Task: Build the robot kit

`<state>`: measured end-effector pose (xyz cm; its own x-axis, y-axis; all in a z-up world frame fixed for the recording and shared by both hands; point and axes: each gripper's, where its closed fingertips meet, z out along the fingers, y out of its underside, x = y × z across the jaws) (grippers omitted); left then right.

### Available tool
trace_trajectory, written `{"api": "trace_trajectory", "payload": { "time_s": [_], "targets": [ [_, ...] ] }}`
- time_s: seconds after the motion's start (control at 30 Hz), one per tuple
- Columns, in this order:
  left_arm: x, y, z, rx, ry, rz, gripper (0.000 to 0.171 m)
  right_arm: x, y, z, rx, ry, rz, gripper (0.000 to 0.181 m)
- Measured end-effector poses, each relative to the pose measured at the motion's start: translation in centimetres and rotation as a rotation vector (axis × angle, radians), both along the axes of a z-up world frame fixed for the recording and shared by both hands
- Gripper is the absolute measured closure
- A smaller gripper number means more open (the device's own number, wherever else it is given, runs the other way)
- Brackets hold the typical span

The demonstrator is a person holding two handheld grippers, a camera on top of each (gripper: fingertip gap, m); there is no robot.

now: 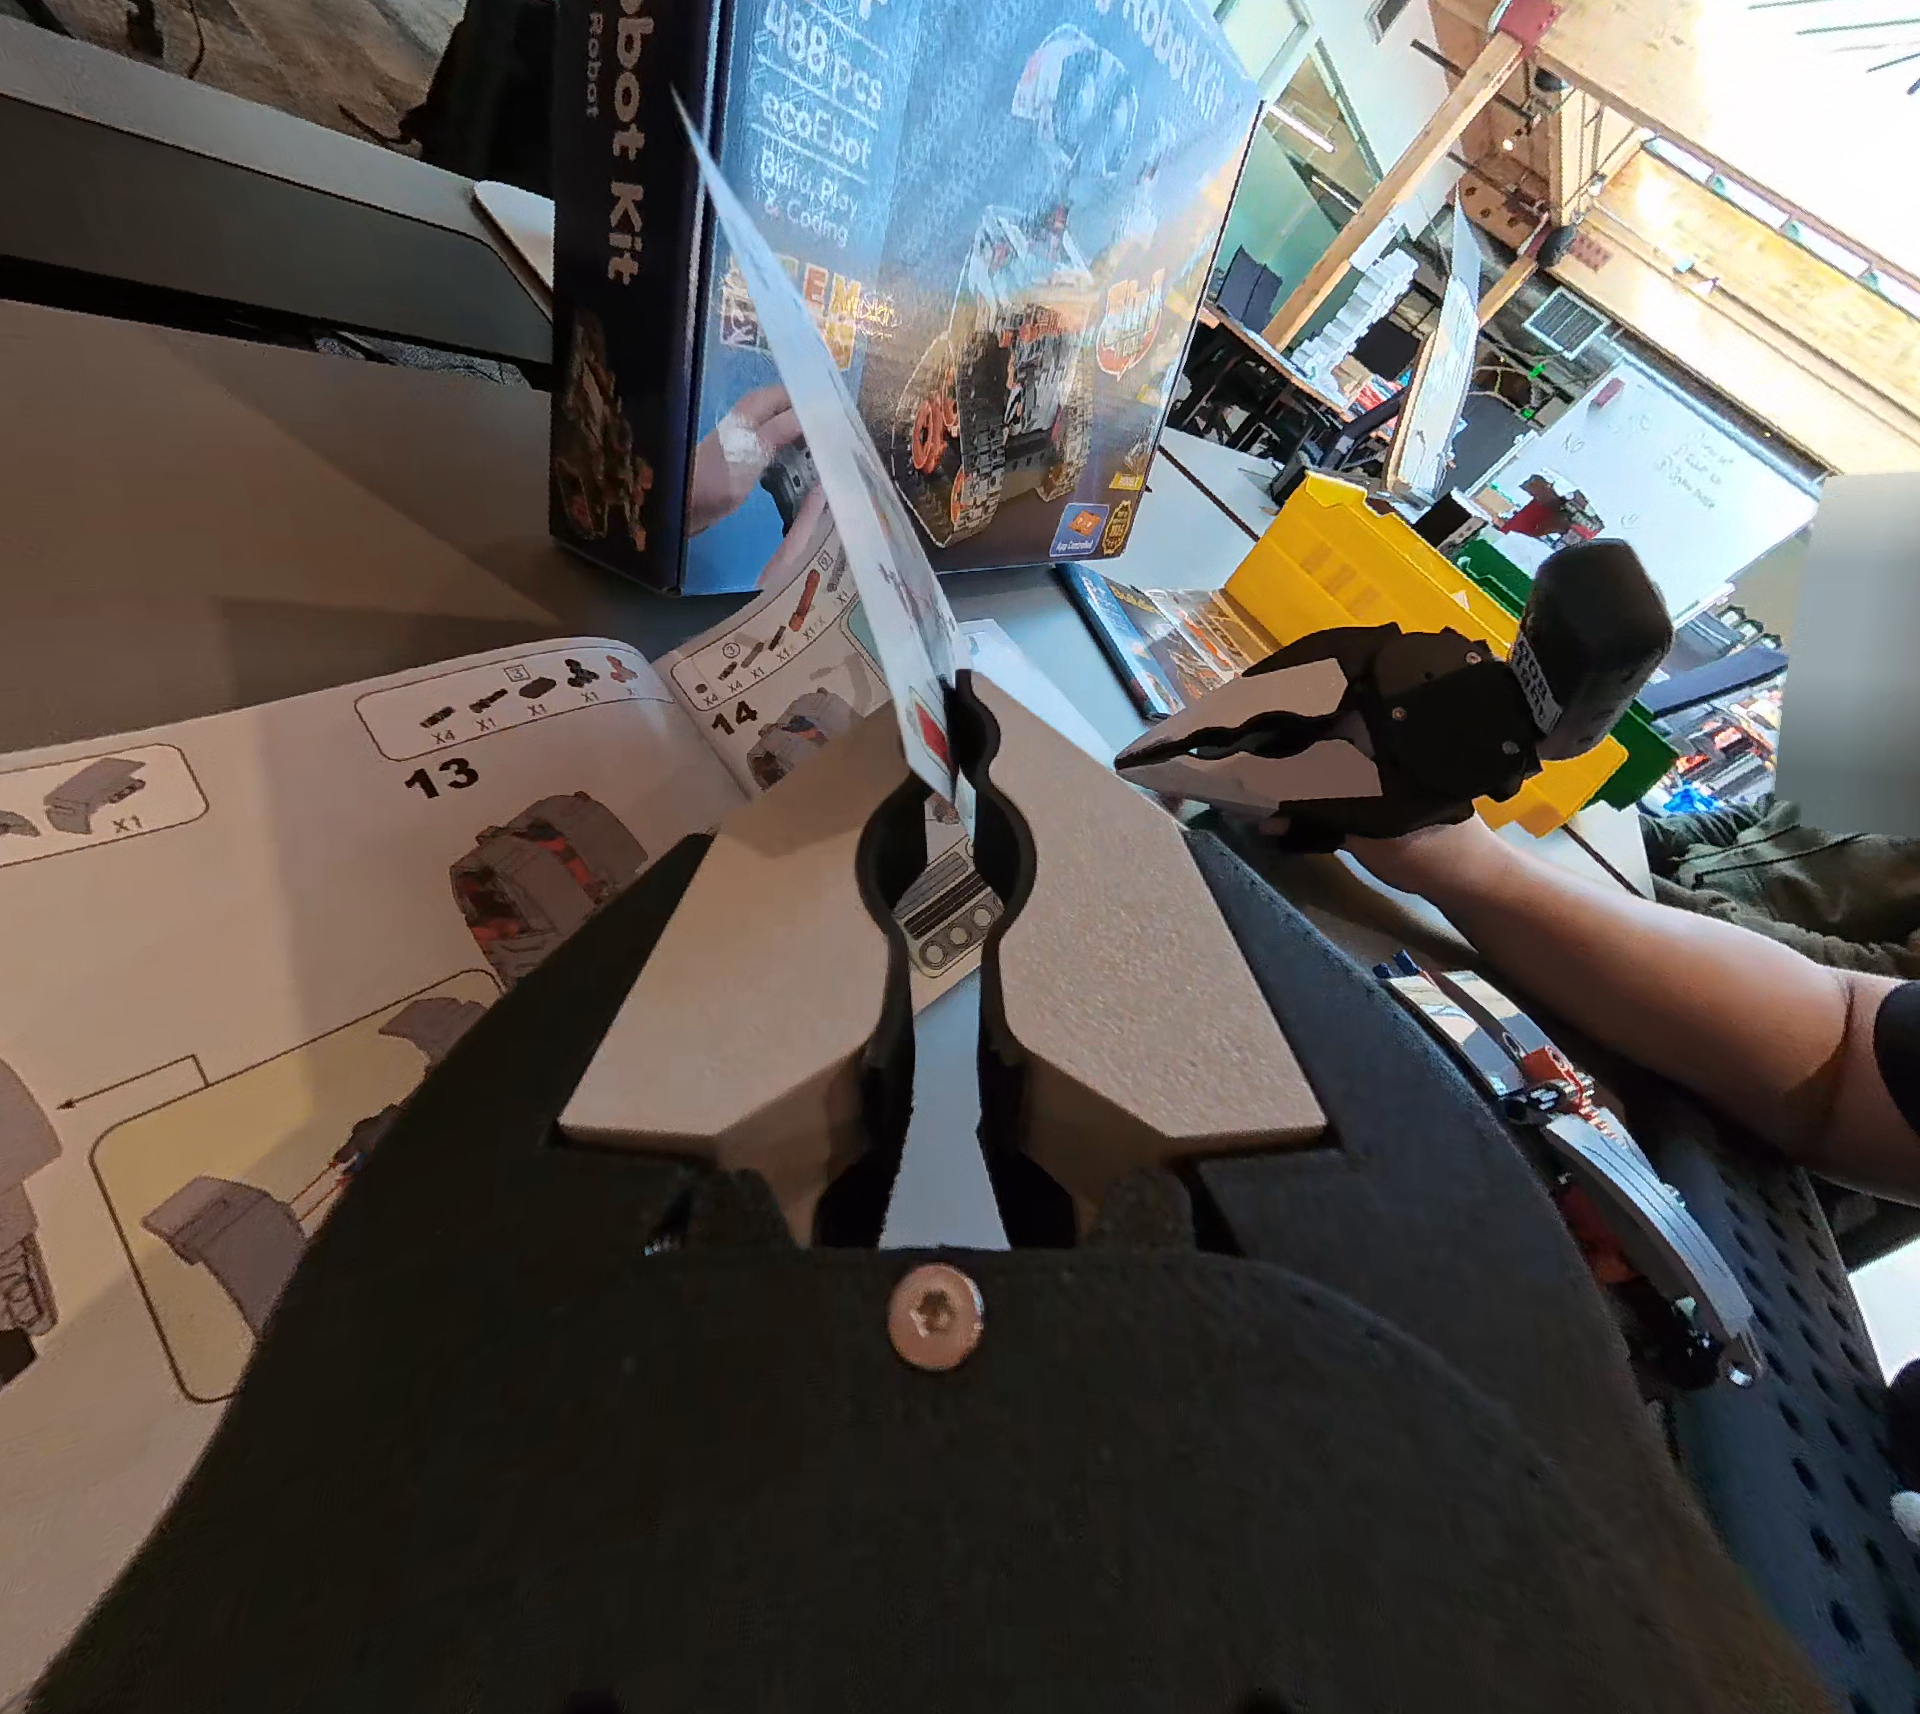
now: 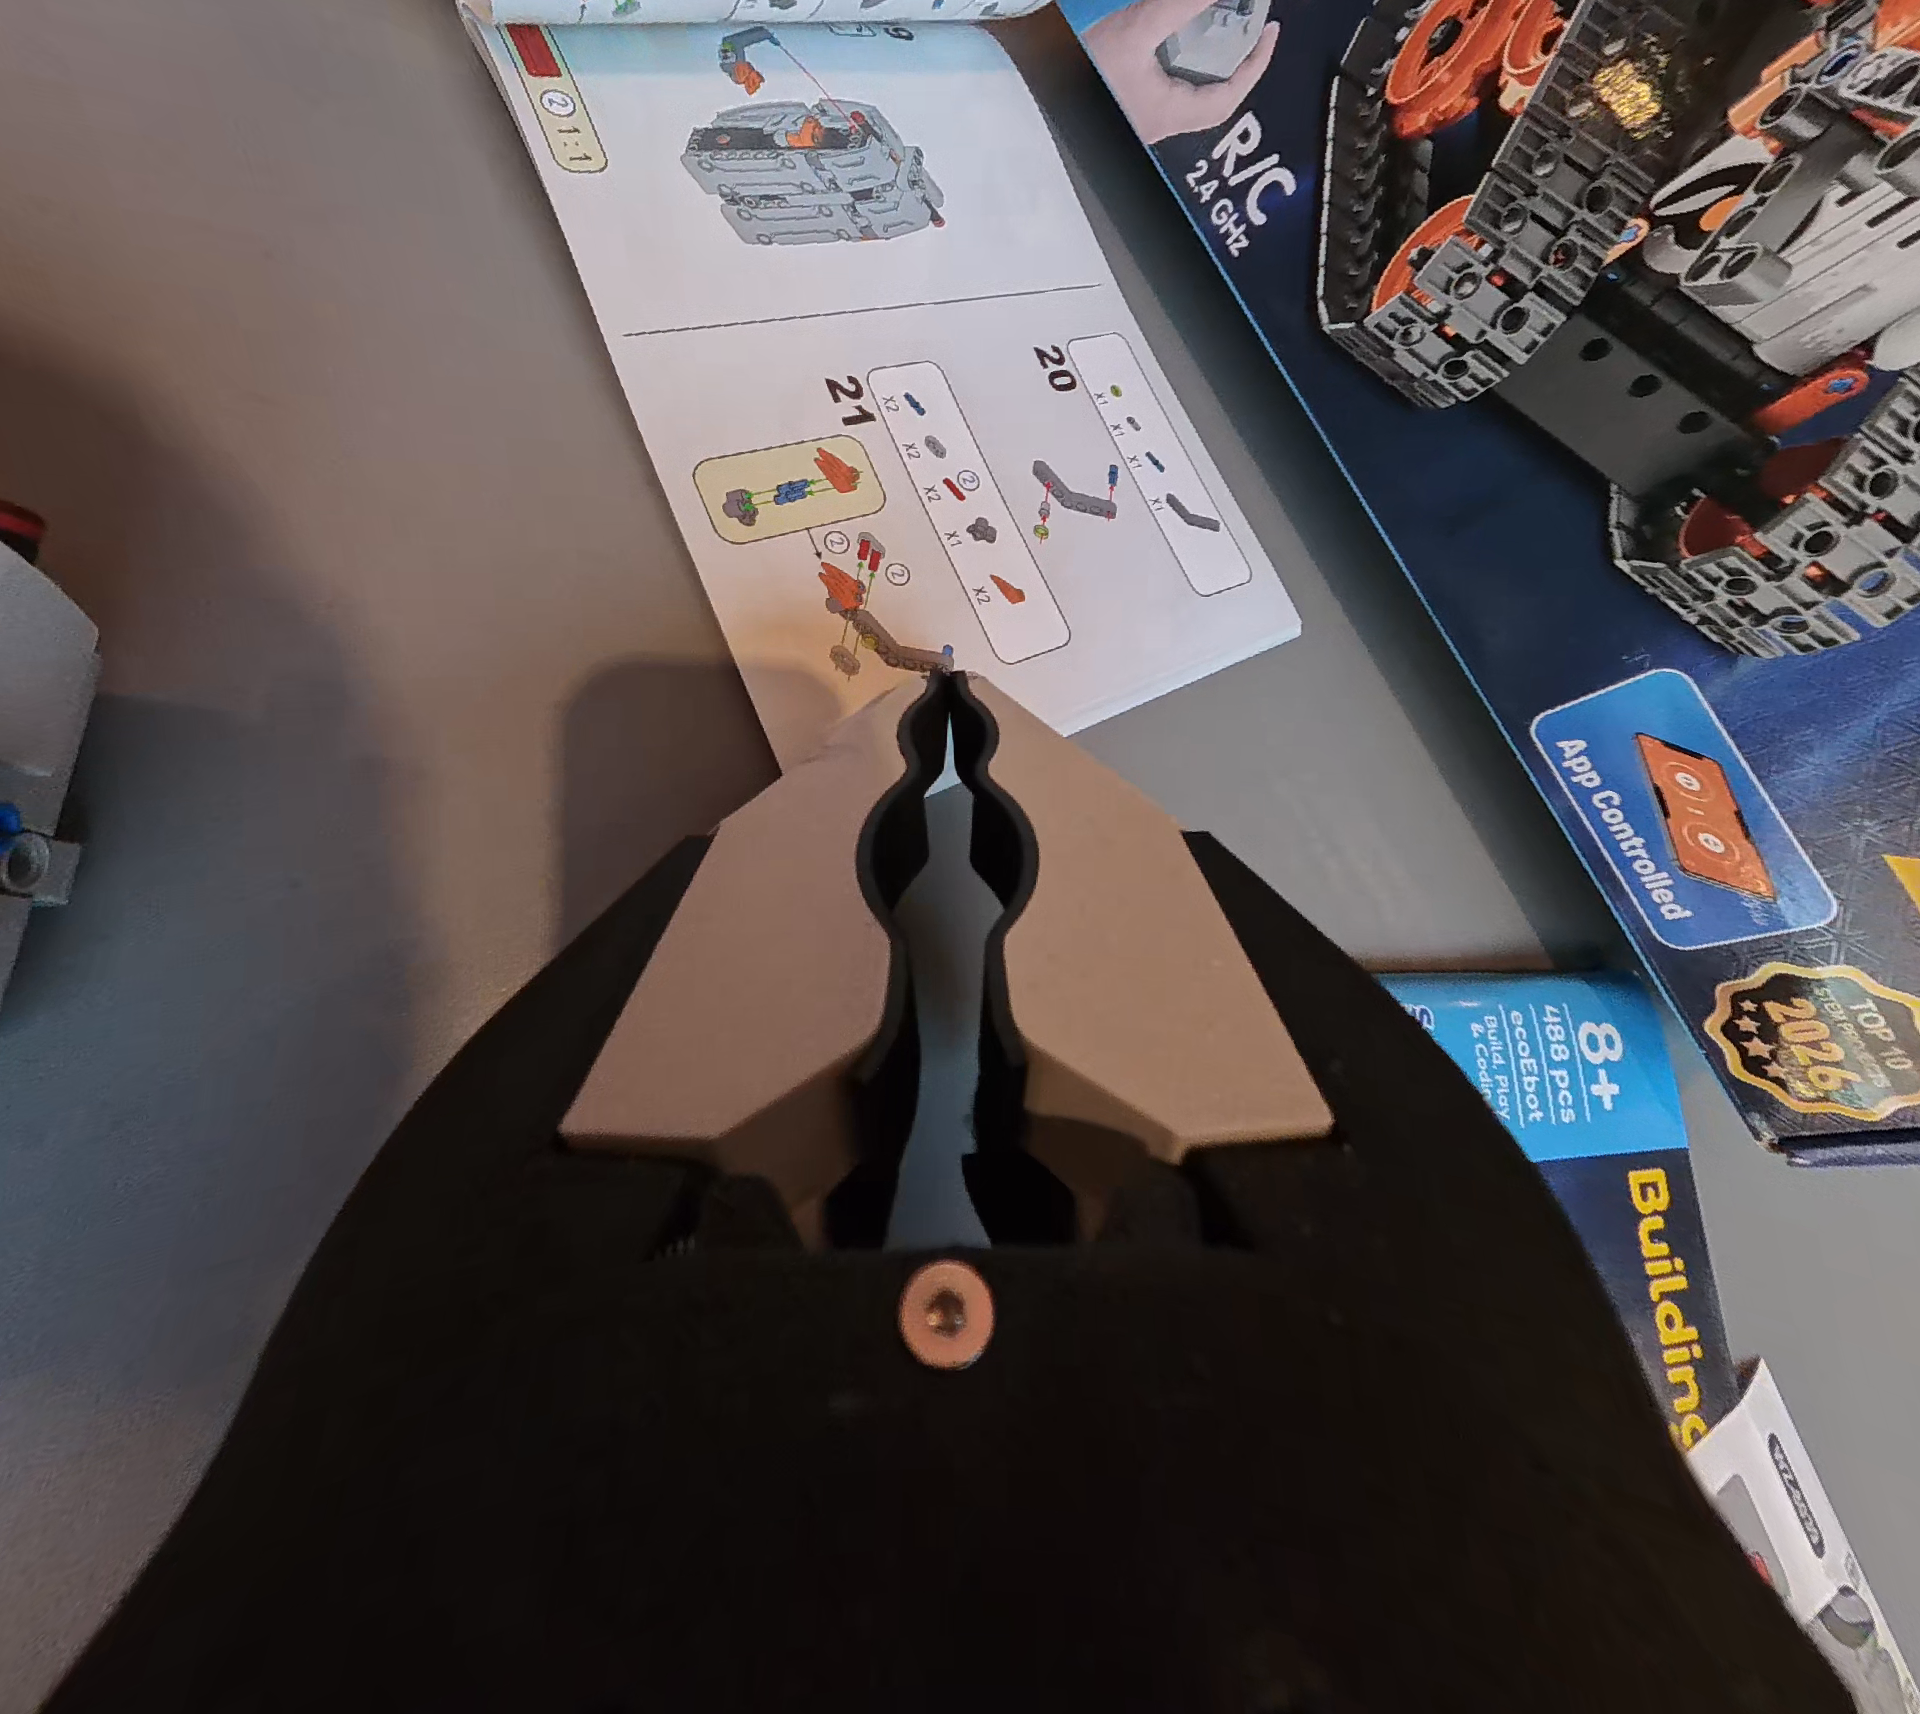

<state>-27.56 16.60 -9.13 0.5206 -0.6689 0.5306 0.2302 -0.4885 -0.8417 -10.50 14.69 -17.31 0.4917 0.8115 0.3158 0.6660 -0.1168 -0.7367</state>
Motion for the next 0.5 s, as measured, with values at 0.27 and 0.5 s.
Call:
{"api": "trace_trajectory", "payload": {
  "time_s": [0.27,0.5],
  "targets": [
    [0.44,-0.25,-0.04,-0.019,-0.018,-0.031,0.171,0.01,0.0,-0.02,-0.012,0.006,0.001,0.181],
    [0.58,-0.39,0.04,-0.026,-0.031,-0.047,0.171,0.0,0.0,-0.04,-0.018,0.01,0.001,0.181]
  ]
}}
